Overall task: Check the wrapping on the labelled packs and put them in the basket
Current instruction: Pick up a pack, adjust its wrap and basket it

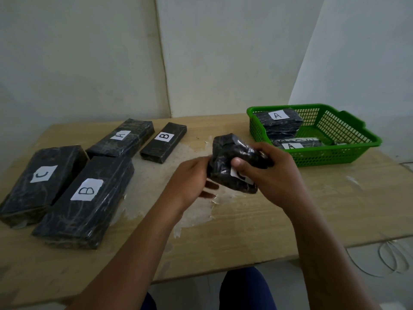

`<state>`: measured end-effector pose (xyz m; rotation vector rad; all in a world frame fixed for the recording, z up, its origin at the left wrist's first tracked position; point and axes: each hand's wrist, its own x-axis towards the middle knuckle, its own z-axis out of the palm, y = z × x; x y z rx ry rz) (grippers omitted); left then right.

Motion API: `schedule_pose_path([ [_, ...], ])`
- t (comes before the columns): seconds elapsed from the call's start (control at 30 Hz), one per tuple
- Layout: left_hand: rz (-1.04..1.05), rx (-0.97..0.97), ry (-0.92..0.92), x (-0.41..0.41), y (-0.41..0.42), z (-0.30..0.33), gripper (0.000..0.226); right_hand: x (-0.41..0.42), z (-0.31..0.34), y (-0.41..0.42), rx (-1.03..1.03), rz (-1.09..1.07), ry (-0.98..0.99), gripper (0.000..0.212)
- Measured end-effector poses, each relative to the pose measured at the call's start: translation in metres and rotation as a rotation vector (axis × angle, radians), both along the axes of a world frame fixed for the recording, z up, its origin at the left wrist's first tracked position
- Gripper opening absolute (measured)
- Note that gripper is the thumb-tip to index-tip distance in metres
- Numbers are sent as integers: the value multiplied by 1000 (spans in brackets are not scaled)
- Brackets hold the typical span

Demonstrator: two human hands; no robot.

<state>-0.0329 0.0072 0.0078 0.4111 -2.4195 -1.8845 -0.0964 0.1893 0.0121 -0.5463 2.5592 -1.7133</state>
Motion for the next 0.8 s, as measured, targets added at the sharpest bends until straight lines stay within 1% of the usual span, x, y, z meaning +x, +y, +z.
schedule_pose_path([
  [0.07,76,90,104,-3,0,-2,41,-3,-3,-1,37,-31,-22,34],
  [0.13,38,107,146,-5,0,-3,42,-4,-5,-2,56,-70,-23,37],
  [0.2,29,79,159,-4,0,-3,41,-5,-6,-3,51,-75,-9,50],
  [0.27,92,125,174,-4,-1,-4,44,-6,-7,-2,17,-70,-21,60],
  [0.33,136,205,183,-4,-2,-2,42,-8,-8,0,-67,-87,-60,60],
  [0.43,122,262,184,-6,-4,-1,39,-9,-9,1,-155,-134,-81,50],
  [0.47,117,237,183,-8,-4,-2,38,-9,-10,1,-175,-153,-83,45],
  [0.5,127,141,190,-9,-5,-4,39,-9,-12,1,-186,-168,-87,40],
  [0.53,145,-10,208,-11,-7,-6,43,-9,-12,2,-187,-173,-93,38],
  [0.57,155,-157,237,-12,-9,-9,51,-10,-13,3,-180,-169,-99,36],
  [0.6,144,-258,278,-13,-11,-11,62,-10,-13,4,-172,-156,-103,35],
  [0.67,39,-334,337,-14,-14,-10,84,-11,-13,8,-142,-134,-86,29],
  [0.7,-39,-375,341,-14,-14,-8,89,-13,-12,11,-124,-134,-70,23],
  [0.73,-106,-443,336,-16,-14,-7,91,-15,-11,13,-107,-137,-62,16],
  [0.8,-174,-571,308,-22,-12,-4,91,-18,-10,17,-78,-146,-73,8],
])
